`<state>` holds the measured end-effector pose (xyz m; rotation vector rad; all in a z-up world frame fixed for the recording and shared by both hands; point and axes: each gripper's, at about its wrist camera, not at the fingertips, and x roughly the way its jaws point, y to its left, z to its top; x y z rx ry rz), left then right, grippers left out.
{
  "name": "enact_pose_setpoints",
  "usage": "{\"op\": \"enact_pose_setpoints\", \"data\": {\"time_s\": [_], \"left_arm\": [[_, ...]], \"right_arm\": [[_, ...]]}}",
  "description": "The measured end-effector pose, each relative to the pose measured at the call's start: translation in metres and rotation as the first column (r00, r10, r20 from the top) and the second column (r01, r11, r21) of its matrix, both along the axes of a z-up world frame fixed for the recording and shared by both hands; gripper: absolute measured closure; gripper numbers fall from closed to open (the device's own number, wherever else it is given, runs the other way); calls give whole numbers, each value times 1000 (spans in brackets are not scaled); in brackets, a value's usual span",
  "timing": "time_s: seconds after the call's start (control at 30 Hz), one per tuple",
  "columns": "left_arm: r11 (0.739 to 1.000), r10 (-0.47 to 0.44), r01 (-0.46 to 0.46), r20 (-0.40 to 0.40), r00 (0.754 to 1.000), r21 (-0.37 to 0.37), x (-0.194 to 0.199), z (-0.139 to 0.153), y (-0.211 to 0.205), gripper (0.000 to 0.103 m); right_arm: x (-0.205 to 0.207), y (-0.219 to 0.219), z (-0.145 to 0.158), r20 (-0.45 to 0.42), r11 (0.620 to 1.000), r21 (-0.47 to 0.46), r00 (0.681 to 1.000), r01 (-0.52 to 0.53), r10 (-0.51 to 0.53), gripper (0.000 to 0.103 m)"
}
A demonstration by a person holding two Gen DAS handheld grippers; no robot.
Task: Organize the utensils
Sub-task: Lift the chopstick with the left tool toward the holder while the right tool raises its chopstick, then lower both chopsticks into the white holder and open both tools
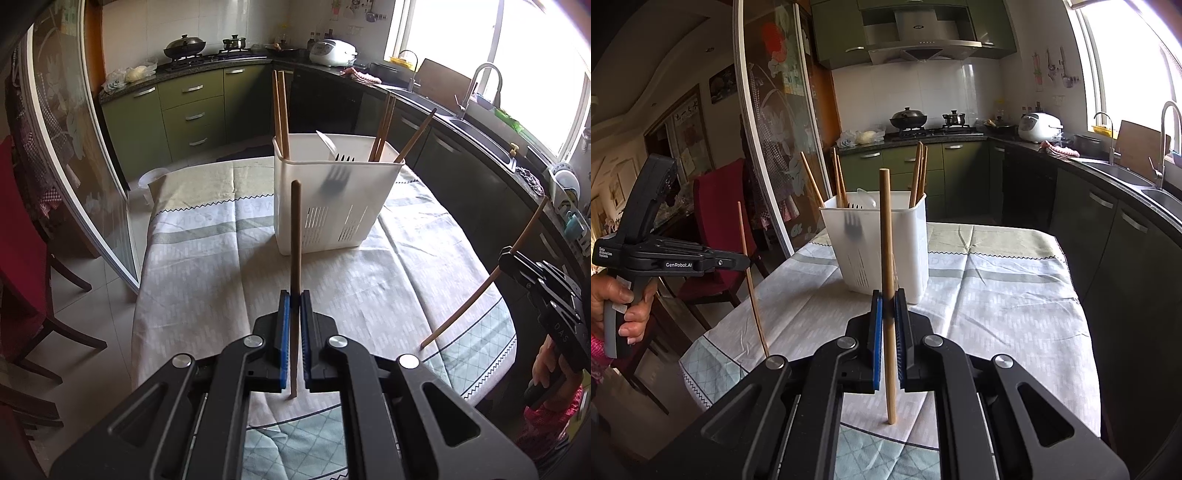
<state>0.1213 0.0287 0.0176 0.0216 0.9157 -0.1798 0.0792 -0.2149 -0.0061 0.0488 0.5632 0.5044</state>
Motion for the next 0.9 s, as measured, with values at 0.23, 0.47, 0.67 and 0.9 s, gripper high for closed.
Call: {"op": "enact_pose_setpoints", "data": {"time_s": [0.23, 0.47, 0.67, 0.9], "left_arm": [[1000, -8, 8, 25, 1000, 10, -9, 2, -2, 98], [1000, -15, 14, 68, 998, 15, -15, 18, -1, 98], [1000, -23, 23, 98, 995, -1, -13, 39, -3, 98], [999, -33, 38, 184, 982, -22, -2, 87, -11, 98]], "right_arm": [[-2, -1, 1, 1, 1000, -2, 1000, 2, -2, 96], [-2, 1, 7, 4, 1000, 7, 1000, 1, -1, 96], [1, 3, 24, 27, 1000, 22, 999, -20, 19, 96], [6, 10, 68, 106, 998, 39, 993, -47, 42, 96]]}}
